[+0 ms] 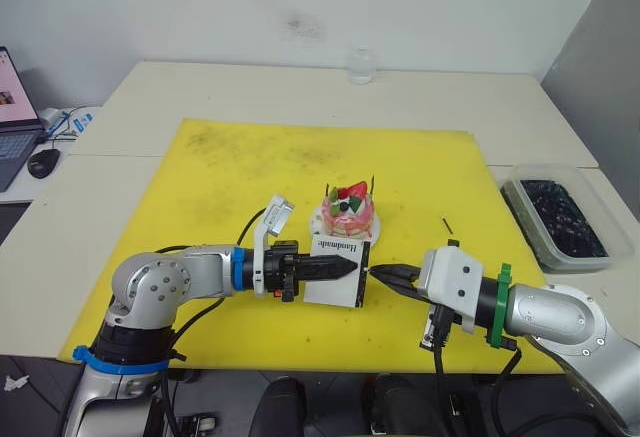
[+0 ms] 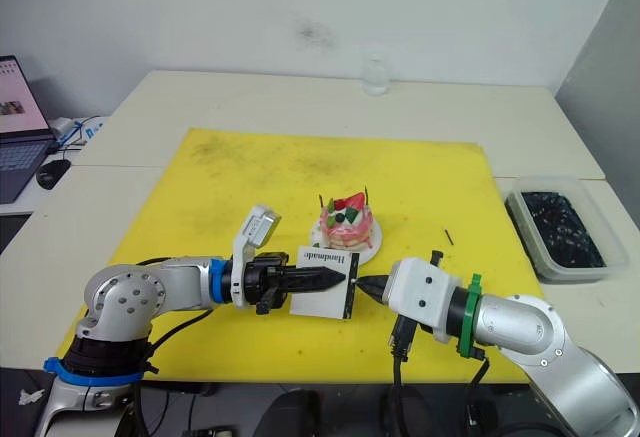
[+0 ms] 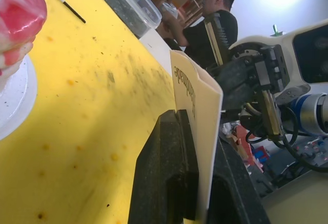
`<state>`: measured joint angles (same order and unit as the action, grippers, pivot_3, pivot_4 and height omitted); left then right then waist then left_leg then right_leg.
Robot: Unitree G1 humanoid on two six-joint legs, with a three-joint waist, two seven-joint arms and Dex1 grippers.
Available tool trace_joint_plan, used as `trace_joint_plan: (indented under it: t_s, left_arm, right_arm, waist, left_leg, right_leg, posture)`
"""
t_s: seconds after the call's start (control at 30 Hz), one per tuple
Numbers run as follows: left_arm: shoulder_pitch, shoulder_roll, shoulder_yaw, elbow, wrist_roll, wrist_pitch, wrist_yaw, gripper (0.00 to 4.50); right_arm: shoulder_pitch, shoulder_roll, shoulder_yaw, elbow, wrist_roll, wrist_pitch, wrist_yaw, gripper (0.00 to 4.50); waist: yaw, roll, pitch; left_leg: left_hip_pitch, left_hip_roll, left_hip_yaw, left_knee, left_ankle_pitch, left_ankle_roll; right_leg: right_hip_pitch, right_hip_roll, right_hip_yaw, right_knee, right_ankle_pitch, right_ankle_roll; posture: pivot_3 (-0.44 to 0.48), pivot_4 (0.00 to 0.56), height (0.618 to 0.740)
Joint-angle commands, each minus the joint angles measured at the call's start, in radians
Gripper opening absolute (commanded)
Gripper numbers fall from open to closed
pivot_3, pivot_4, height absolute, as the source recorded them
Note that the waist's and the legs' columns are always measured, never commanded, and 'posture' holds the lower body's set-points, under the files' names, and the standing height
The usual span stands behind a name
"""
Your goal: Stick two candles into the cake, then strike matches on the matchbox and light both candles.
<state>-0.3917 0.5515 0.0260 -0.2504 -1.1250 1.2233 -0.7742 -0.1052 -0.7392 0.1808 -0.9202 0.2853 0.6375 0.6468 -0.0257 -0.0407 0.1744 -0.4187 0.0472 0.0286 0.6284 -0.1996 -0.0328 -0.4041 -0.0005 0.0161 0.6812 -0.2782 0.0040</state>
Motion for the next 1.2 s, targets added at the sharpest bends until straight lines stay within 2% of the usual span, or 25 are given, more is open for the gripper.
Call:
trace_joint_plan:
  t_s: [0.03, 0.4, 0.77, 1.2]
  left_arm:
    - [0.015, 0.001, -0.006, -0.053, 0.022, -0.038, -0.005, 0.0]
    - [0.013, -0.024, -0.005, -0.056, 0.027, -0.049, 0.007, 0.0]
    - [0.021, -0.038, 0.006, -0.037, 0.017, -0.031, 0.034, 0.0]
    - [0.009, -0.053, 0.008, -0.042, 0.008, -0.031, 0.037, 0.0]
  right_arm:
    - [-0.019, 0.014, -0.004, 0.007, -0.031, -0.042, -0.018, 0.04]
    - [-0.041, 0.028, 0.042, 0.05, -0.076, -0.071, -0.006, 0.04]
    - [-0.007, 0.024, 0.005, 0.022, -0.047, -0.085, 0.01, 0.04]
    - [-0.017, 0.005, 0.04, 0.064, -0.102, -0.072, 0.009, 0.04]
  waist:
    - [0.0, 0.0, 0.0]
    - [0.0, 0.0, 0.0]
    - [0.0, 0.0, 0.0]
    - [0.0, 0.0, 0.0]
  left_leg:
    - [0.0, 0.0, 0.0, 0.0, 0.0, 0.0]
    - [0.0, 0.0, 0.0, 0.0, 0.0, 0.0]
    - [0.0, 0.0, 0.0, 0.0, 0.0, 0.0]
    - [0.0, 0.0, 0.0, 0.0, 0.0, 0.0]
  right_leg:
    - [0.0, 0.0, 0.0, 0.0, 0.0, 0.0]
    - [0.0, 0.0, 0.0, 0.0, 0.0, 0.0]
    - [0.0, 0.0, 0.0, 0.0, 0.0, 0.0]
    - [0.0, 0.0, 0.0, 0.0, 0.0, 0.0]
  posture:
    - [0.0, 0.15, 0.74]
    - [0.0, 0.15, 0.74]
    - [0.0, 0.15, 0.74]
    - [0.0, 0.15, 0.74]
